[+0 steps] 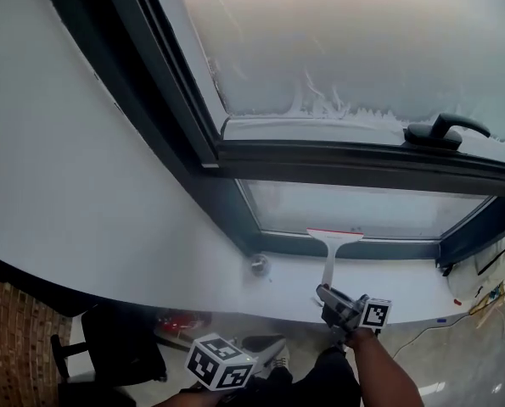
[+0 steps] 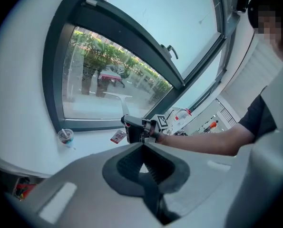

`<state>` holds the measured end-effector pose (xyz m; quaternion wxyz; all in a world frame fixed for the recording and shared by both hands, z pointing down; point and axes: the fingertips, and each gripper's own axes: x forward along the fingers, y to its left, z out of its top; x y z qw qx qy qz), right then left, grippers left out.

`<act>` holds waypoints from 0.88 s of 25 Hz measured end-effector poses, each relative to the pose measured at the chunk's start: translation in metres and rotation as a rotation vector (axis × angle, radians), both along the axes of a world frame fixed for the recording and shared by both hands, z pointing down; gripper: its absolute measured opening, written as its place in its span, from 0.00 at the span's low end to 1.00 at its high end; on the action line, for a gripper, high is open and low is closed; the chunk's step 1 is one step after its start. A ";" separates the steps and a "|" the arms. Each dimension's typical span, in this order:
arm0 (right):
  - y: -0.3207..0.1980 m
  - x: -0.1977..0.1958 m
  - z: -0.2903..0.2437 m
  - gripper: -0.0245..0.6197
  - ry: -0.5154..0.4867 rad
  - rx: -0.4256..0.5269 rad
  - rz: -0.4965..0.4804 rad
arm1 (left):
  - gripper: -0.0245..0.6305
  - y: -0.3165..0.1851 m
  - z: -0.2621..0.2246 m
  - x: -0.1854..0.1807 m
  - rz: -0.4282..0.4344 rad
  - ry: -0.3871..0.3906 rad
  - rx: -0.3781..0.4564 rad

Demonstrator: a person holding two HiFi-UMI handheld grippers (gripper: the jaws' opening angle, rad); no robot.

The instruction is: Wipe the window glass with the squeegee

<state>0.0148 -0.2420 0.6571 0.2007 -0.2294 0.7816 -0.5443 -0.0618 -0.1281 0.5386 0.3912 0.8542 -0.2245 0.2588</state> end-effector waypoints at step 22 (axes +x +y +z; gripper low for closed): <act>-0.009 0.064 -0.153 0.17 0.028 0.235 0.026 | 0.04 0.004 -0.059 0.036 -0.005 0.067 0.130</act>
